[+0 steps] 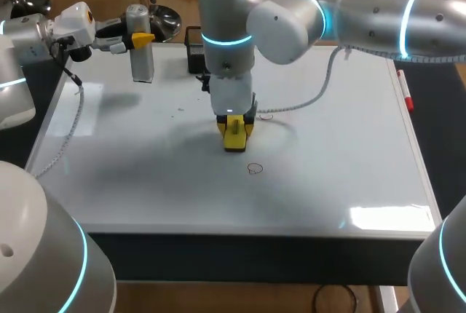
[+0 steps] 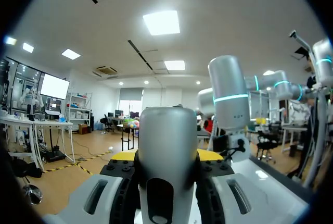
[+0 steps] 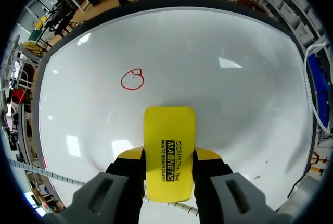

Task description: Pick up the inspection probe, press it on each red-marked spot on the whiteboard one by one, put down the probe, pick up the eraser, and wipe off all the red marks.

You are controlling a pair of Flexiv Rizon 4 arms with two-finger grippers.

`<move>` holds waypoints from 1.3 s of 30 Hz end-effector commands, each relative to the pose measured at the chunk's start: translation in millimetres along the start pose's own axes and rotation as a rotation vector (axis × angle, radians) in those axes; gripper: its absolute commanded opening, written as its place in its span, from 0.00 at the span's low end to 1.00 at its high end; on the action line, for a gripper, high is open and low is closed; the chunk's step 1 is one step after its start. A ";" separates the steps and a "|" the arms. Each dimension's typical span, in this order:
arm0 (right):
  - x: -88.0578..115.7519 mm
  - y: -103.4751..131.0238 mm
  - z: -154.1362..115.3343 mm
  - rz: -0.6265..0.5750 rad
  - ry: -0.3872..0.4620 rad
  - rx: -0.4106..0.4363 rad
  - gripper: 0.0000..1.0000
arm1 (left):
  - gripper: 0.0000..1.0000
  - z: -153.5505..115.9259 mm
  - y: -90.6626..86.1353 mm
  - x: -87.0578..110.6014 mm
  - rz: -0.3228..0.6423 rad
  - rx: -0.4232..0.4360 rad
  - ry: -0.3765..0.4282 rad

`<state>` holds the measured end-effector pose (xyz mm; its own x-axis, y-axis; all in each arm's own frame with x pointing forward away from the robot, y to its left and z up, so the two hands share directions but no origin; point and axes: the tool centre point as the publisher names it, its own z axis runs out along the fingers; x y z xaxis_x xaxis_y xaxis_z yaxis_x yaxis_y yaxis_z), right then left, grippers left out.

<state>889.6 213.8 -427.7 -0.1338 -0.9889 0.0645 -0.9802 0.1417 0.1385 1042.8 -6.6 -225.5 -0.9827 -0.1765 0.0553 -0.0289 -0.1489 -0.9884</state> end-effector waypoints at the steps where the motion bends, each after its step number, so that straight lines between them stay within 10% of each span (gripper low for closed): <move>1: 9.7 -6.3 -20.4 -0.002 0.003 0.030 0.00 | 0.00 0.3 -1.5 1.6 0.002 0.000 -0.004; 16: 53.7 -59.1 -47.7 0.063 -0.010 0.051 0.00 | 0.00 0.3 -1.5 1.6 0.002 0.000 -0.004; 39: 199.0 -170.3 -52.5 0.373 -0.049 0.031 0.00 | 0.00 0.3 -1.5 1.6 0.002 0.000 -0.004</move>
<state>1029.1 11.6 -387.5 -0.4816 -0.8726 0.0811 -0.8717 0.4866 0.0587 1042.7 -6.6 -225.4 -0.9827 -0.1765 0.0553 -0.0289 -0.1489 -0.9884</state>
